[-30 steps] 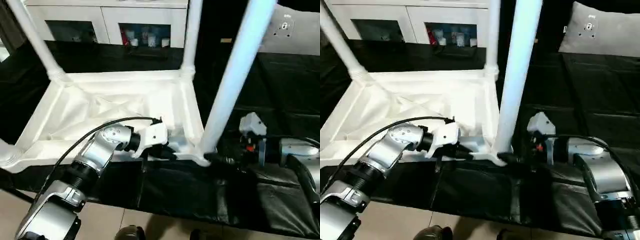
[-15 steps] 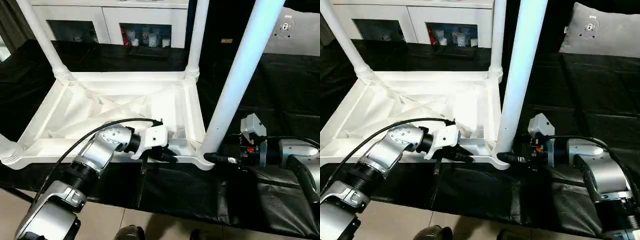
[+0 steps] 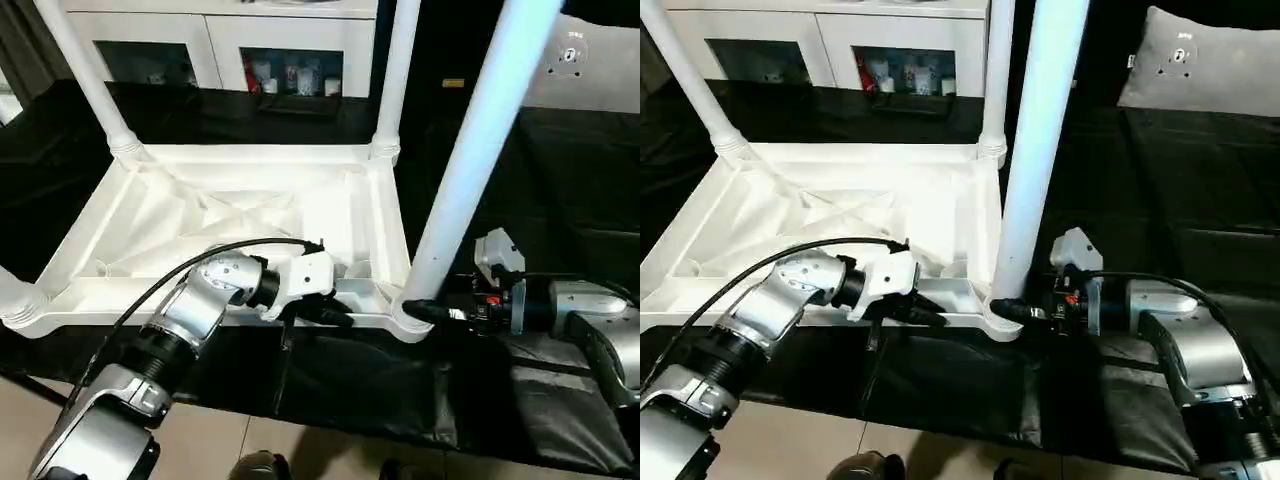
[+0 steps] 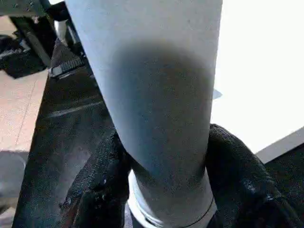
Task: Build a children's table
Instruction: Rotate leg to tighten
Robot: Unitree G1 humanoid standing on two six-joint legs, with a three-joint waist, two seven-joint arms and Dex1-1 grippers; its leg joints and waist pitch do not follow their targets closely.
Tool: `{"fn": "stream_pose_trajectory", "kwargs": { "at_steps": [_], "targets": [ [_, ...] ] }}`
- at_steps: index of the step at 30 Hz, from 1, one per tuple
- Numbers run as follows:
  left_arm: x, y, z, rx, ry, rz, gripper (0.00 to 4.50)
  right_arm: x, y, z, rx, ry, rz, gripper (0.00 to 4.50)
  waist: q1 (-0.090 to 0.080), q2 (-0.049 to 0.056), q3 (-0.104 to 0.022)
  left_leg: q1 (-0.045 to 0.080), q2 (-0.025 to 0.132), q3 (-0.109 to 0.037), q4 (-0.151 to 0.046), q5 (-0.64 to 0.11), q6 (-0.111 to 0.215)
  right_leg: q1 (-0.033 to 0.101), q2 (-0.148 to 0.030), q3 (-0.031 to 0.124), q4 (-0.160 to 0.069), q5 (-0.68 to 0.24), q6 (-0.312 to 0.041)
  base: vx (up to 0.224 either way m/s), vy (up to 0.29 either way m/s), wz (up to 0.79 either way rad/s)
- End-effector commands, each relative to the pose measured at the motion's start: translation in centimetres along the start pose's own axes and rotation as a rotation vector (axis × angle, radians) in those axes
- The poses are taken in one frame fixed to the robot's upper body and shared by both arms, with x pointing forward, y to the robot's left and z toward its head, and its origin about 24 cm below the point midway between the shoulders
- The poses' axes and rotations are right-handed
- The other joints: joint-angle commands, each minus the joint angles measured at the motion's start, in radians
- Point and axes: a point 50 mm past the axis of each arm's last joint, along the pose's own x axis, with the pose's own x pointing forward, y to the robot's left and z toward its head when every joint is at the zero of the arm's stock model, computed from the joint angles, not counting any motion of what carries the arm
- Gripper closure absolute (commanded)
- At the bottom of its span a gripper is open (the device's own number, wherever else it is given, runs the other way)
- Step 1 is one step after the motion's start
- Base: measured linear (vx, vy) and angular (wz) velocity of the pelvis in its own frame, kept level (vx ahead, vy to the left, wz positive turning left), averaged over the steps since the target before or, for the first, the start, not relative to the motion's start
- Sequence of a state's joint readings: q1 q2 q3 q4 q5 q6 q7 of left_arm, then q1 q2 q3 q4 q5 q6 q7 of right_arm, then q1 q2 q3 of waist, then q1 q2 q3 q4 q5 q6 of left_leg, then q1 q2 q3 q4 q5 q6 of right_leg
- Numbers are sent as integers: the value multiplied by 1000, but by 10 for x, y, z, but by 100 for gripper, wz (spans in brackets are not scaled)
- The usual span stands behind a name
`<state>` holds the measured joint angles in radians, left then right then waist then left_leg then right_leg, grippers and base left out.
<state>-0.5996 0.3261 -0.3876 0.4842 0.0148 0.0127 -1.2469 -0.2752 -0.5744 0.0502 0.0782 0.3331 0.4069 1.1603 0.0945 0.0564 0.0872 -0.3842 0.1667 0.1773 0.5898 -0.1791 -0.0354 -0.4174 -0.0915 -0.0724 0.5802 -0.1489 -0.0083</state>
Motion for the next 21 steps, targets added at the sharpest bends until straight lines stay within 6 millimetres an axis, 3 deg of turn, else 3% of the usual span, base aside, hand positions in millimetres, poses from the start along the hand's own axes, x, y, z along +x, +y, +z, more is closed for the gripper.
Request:
{"fn": "stream_pose_trajectory", "kwargs": {
  "at_steps": [1, 3, 5, 7, 11, 16, 18, 21],
  "targets": [
    [9, 1, 9, -7, -38, 31, 450, 12, 3, -3, 34, 3, -21, 254, -2, -25, -74, 11, 59, -16, -66, -175, 104, 58, -63, 41, -63, -300, -236, 0, 0, 0],
    [15, 6, 10, -59, -49, 117, 450, 20, -2, -4, 40, 12, -131, 254, -9, -20, -69, 14, 58, -17, -69, -204, 80, 53, -62, 42, -69, -352, -222, 0, 0, 0],
    [25, 8, 14, -122, -81, 196, 450, 33, -8, -4, 81, -4, -270, 256, -18, -22, -63, 9, 55, -21, -75, -228, 56, 56, -61, 38, -75, -414, -197, 0, 0, 0],
    [33, 10, 17, -164, -98, 256, 450, 43, -9, -2, 100, -11, -333, 256, -32, -25, -62, 14, 50, -25, -76, -262, 37, 54, -62, 36, -84, -476, -167, 0, 0, 0],
    [57, 18, 32, -237, -129, 412, 450, 63, -16, 0, 165, -10, -537, 257, -50, -28, -61, 13, 45, -24, -75, -269, 39, 48, -58, 37, -92, -496, -148, 0, 0, 0],
    [76, 18, 53, -254, -168, 450, 450, 77, -16, 6, 105, -8, -612, 257, -55, -28, -61, 14, 41, -22, -73, -267, 60, 44, -57, 37, -103, -523, -114, 0, 0, 0],
    [75, 19, 51, -234, -143, 456, 450, 78, -14, 8, 130, -45, -599, 204, -54, -23, -61, 11, 41, -22, -74, -257, 68, 45, -57, 39, -100, -501, -115, 0, 0, 0],
    [71, 19, 46, -224, -117, 467, 450, 75, -14, 10, 149, -72, -605, 173, -54, -23, -61, 9, 43, -23, -76, -256, 79, 46, -55, 38, -98, -463, -128, 0, 0, 0]
  ]
}}
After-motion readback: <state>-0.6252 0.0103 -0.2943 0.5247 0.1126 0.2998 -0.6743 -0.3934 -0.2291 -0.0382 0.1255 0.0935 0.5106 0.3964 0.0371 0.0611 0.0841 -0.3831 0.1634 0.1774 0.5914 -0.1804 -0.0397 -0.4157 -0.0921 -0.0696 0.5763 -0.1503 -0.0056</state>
